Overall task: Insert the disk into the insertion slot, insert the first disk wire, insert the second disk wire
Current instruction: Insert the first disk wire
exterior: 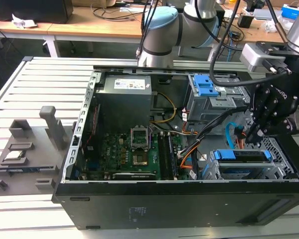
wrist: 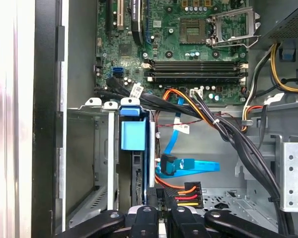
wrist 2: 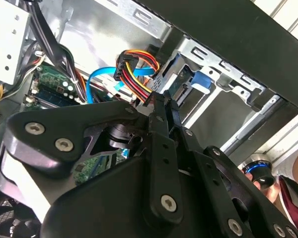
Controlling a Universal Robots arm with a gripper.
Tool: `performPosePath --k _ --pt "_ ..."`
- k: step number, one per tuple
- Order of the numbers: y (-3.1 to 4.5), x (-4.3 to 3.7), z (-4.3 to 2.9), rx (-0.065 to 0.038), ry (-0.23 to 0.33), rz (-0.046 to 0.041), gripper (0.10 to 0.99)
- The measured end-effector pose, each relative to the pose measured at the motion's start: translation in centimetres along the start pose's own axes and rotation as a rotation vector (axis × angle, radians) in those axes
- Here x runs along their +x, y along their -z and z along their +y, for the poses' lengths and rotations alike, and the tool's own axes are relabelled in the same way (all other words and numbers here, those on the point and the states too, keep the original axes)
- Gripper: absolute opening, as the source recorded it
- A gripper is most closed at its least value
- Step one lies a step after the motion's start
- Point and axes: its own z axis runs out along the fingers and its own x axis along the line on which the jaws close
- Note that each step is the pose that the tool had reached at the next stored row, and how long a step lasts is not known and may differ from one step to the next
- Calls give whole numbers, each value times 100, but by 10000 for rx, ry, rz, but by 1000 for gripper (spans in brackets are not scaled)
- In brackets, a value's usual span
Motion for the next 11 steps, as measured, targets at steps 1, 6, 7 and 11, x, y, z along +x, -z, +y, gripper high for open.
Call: performPosePath --k 1,6,7,11 --pt "-1 12 0 0 0 3 165" --pt "-47 31 -18 0 -1 8 165" --pt "-57 41 -19 0 -3 9 165" --pt "-100 106 -39 -1 -8 7 165"
